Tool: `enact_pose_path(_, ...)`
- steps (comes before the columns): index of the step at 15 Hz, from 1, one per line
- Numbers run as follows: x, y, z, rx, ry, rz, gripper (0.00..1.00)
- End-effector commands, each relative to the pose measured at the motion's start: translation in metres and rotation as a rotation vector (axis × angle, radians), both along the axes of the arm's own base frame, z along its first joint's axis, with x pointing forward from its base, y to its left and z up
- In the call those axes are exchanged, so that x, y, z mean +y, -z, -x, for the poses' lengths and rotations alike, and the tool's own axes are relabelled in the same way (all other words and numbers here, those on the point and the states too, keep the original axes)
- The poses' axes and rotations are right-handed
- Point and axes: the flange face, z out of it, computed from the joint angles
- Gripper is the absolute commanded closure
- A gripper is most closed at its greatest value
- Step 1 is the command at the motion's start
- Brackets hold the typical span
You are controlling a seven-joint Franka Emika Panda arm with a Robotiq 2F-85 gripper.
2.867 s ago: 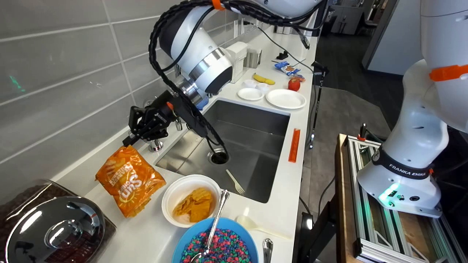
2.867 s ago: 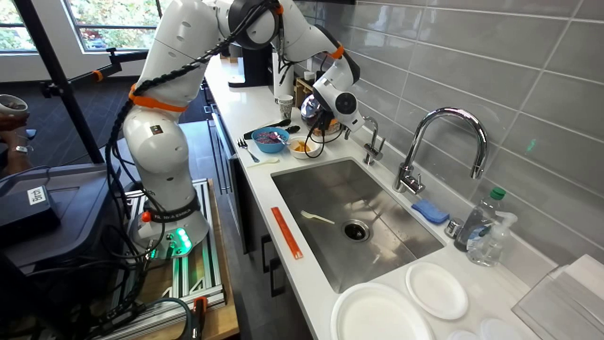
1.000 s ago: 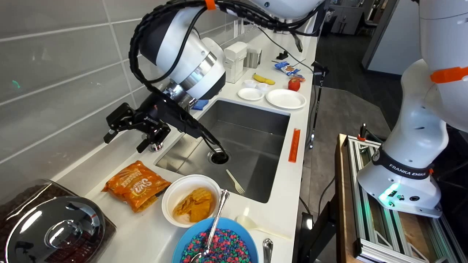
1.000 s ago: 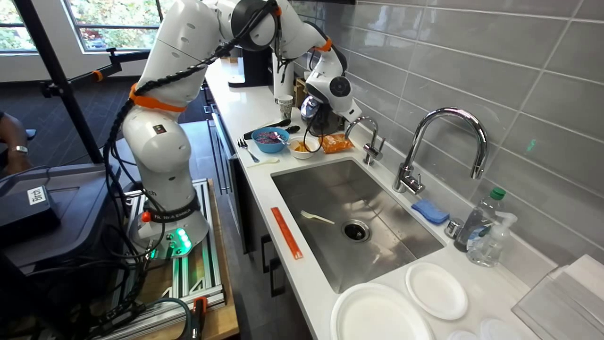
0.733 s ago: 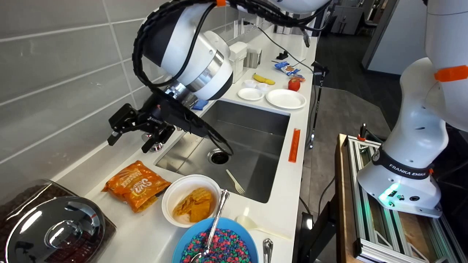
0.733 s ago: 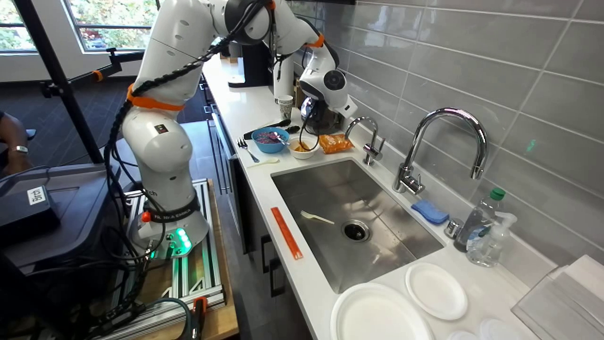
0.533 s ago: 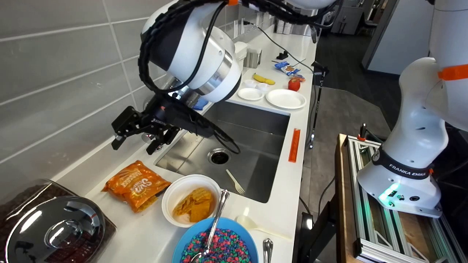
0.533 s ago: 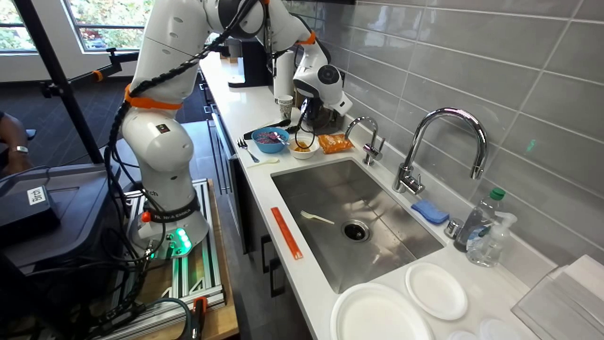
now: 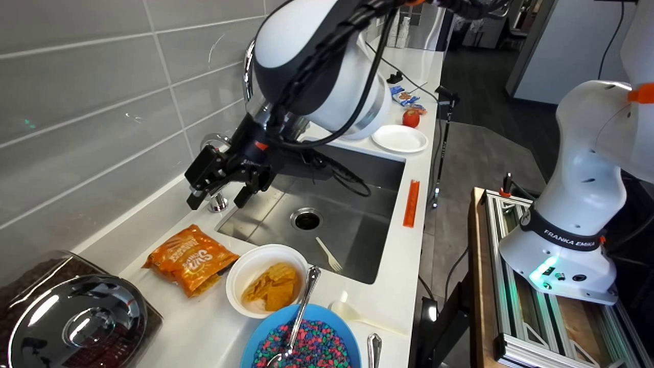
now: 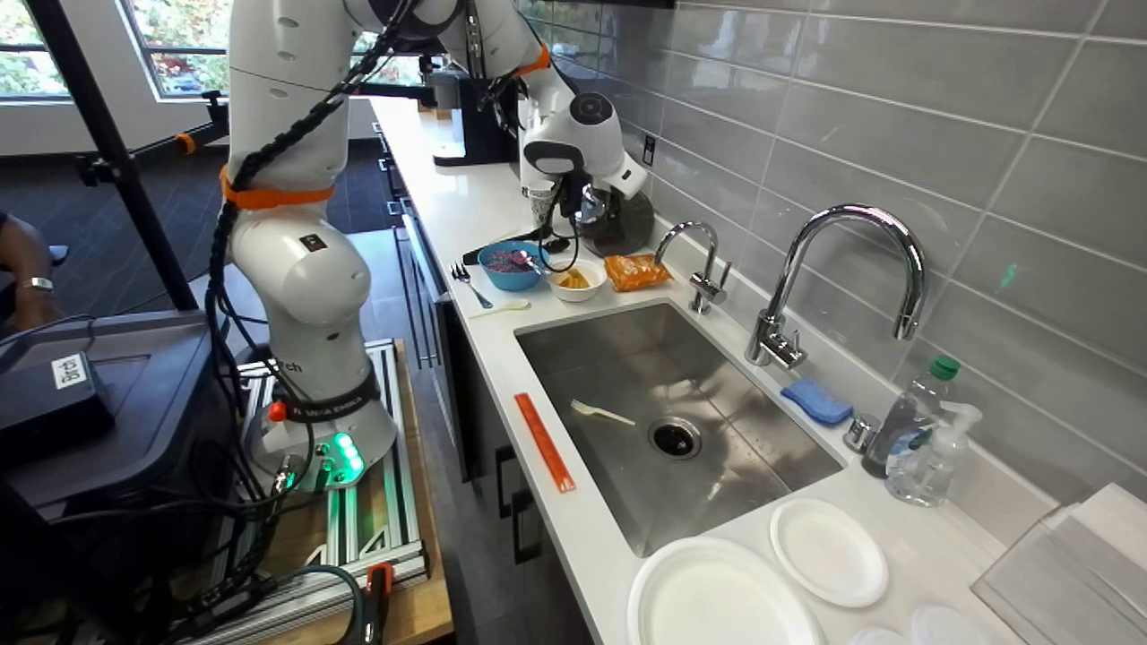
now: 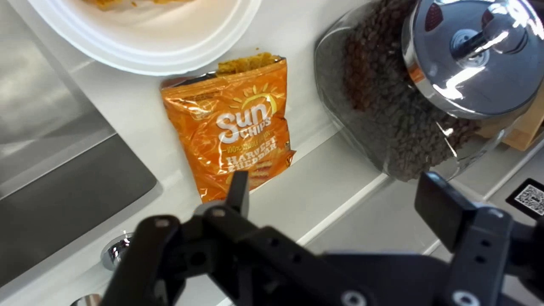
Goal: Pour the contents from the orange packet onto the white bowl
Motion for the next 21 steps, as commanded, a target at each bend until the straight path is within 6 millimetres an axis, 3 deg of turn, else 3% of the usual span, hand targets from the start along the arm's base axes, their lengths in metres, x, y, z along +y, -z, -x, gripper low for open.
enact_pose_path(1,-0.016,-0.012,0.031,0.021,-0.003,0.061,0.0)
enact_pose_path(8,-0.035,-0.03,0.062,0.075,-0.039,0.175,0.0)
enact_pose_path(16,-0.025,-0.064,0.096,0.185,-0.144,0.262,0.0)
enact_pose_path(17,-0.022,-0.059,0.081,0.157,-0.14,0.232,0.0)
enact_pose_path(21,-0.022,-0.062,0.082,0.154,-0.142,0.233,0.0)
